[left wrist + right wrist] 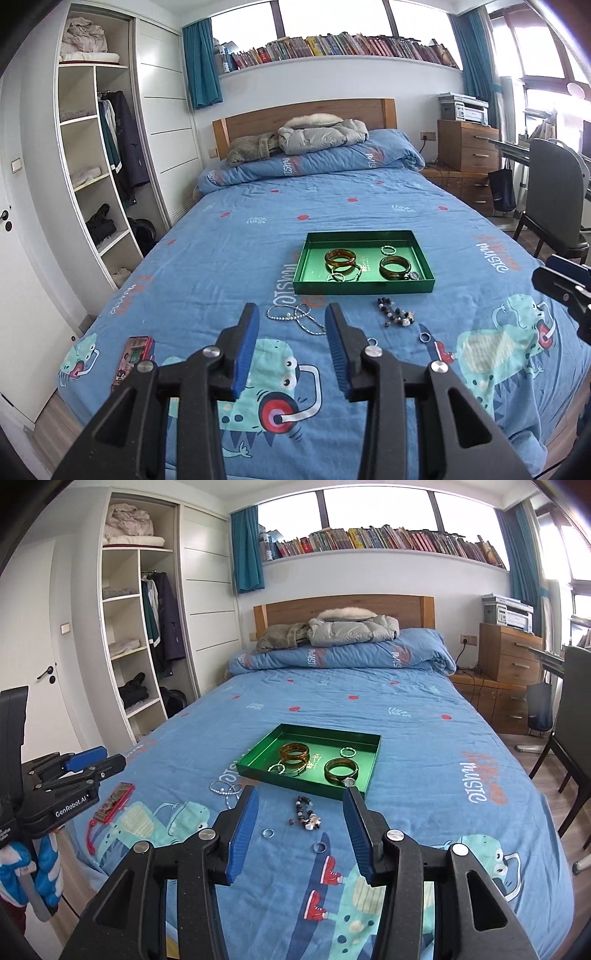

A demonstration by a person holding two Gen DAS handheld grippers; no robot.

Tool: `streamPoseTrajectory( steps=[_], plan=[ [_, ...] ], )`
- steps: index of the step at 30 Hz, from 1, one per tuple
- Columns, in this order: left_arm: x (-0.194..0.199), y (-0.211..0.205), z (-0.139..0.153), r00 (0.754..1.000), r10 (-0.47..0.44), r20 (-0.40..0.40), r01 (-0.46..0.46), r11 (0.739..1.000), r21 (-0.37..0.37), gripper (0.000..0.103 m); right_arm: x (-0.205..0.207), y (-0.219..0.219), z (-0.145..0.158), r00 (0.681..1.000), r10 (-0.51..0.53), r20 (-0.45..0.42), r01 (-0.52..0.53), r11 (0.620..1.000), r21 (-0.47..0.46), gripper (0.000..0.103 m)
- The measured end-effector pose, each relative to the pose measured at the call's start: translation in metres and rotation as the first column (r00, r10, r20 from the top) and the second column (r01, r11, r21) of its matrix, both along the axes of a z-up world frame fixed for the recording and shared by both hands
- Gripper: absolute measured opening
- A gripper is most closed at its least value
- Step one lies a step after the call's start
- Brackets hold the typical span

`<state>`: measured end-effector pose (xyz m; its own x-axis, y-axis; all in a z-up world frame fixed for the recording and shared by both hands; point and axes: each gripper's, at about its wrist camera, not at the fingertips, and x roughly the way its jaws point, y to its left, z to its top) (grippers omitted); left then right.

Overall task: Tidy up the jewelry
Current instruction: 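Lift both tools out of the tray and move over the silver rings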

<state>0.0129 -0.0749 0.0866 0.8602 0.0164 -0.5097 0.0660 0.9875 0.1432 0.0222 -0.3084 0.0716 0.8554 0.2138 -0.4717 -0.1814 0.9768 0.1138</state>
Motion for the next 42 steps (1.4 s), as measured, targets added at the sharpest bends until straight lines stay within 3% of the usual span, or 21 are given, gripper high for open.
streamPoseTrajectory(
  steps=[9,27,33,42],
  plan=[
    [0.000,-0.011,-0.005,1.000,-0.019,-0.006,0.019,1.000,0.008,0.035,-0.007,0.005,-0.008,1.000,0.023,0.006,-0.023,1.000,-0.005,0.047],
    [0.058,-0.033,-0.053,0.993,-0.049,-0.103,0.049,0.999,-0.001,0.036,0.036,-0.023,-0.053,0.995,-0.055,-0.079,0.056,0.998,0.007,0.047],
    [0.073,-0.042,-0.073,0.987,-0.064,-0.149,0.065,0.998,0.000,0.041,0.050,-0.023,-0.071,0.992,-0.055,-0.111,0.054,0.998,-0.010,0.047],
    [0.102,-0.036,-0.123,0.959,-0.114,-0.260,0.099,0.993,-0.069,0.042,0.078,-0.028,-0.113,0.981,-0.032,-0.189,0.030,0.999,-0.012,0.047]
  ],
)
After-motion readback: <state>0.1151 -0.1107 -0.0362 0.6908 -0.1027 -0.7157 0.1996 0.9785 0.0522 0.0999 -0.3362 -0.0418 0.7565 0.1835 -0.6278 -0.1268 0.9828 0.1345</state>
